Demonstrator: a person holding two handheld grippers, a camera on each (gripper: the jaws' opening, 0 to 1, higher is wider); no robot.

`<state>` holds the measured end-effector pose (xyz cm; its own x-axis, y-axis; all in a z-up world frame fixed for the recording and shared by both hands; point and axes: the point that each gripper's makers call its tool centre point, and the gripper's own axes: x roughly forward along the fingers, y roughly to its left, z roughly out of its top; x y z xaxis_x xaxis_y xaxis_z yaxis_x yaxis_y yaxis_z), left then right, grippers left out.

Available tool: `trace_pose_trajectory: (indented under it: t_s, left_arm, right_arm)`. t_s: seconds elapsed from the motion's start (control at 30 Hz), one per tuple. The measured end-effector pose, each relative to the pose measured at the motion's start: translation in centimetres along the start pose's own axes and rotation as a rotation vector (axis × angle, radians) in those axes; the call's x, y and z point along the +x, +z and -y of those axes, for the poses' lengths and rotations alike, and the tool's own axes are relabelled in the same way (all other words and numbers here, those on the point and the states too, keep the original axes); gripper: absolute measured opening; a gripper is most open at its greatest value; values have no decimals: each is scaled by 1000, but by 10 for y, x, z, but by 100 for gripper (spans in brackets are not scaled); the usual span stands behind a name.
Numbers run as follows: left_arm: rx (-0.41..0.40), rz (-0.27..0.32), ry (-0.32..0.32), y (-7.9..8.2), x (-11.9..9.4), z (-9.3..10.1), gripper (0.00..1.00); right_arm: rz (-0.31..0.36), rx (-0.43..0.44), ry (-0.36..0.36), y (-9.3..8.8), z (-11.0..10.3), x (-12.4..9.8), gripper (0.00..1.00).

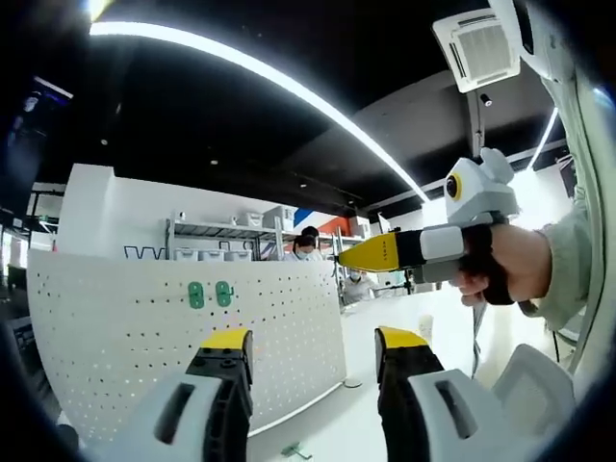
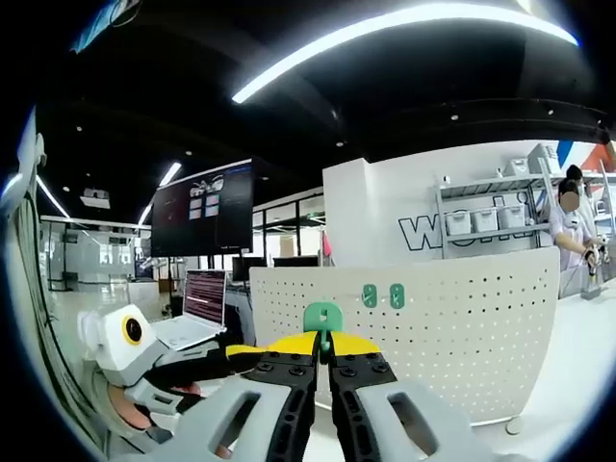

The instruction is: Insert the hook assembly into the mounting plate slot until the hook locks in place.

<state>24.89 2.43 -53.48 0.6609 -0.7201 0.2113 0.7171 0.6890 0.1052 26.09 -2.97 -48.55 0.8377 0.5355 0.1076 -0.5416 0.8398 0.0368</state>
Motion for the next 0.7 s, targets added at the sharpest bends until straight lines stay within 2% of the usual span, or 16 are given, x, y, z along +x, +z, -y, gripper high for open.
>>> trace_pose_trajectory:
  t_s: [0.7]
  left_arm:
    - [-18,-31,5,-22,-5,0,55]
  right_arm:
    - [-14,-10,-31,-1,18,16,1]
